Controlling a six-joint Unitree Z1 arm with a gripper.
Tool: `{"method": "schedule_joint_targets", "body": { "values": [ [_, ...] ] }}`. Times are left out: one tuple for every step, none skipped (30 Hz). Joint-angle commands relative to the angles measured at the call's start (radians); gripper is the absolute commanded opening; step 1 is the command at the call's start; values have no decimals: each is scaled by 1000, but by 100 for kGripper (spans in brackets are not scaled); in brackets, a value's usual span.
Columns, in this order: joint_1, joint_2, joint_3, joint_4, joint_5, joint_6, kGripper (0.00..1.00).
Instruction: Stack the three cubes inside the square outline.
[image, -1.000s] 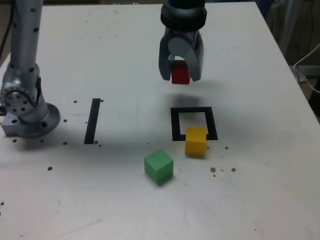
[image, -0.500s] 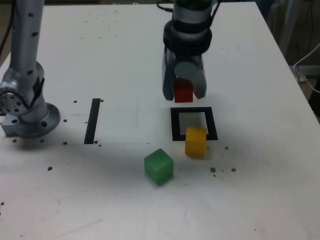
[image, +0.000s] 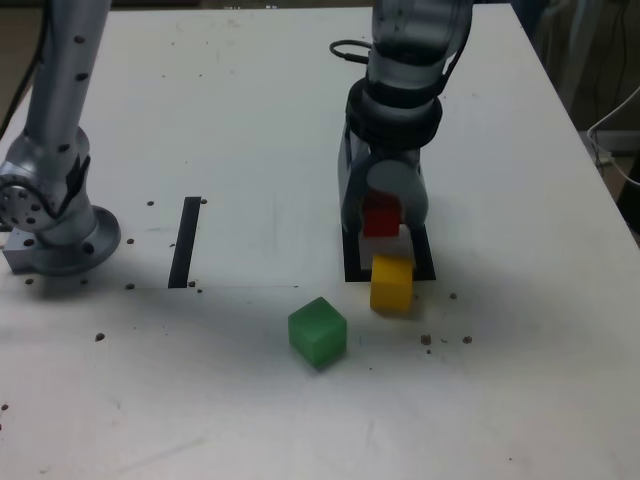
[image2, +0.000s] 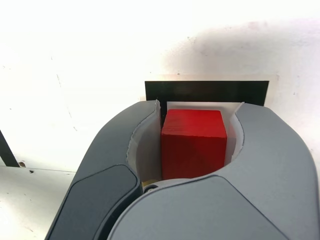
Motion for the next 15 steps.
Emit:
{"method": "schedule_joint_targets", "body": {
  "values": [
    [-2,1,4,-3,0,-1,17],
    [-2,-1,6,-4,0,0,17],
    [-2,-2,8,-4,-1,0,17],
    [-2,-3,11,-6,-2,0,17],
    [-2,-4,13,-8,-3,0,17],
    [-2,-4,16,-11,-4,0,17],
    [-2,-4,18,-13,-5,0,17],
    [-3,-4,21,-16,-7,0,17],
    [-4,-4,23,-20,-8,1,17],
    [-5,-4,25,-23,-9,1,17],
    [-7,-3,27,-27,-11,1,17],
    [-8,-3,29,-30,-13,1,17],
    [-11,-3,31,-33,-16,2,17],
    [-13,-3,33,-37,-18,2,17],
    [-15,-3,34,-40,-20,2,17]
  ]
}}
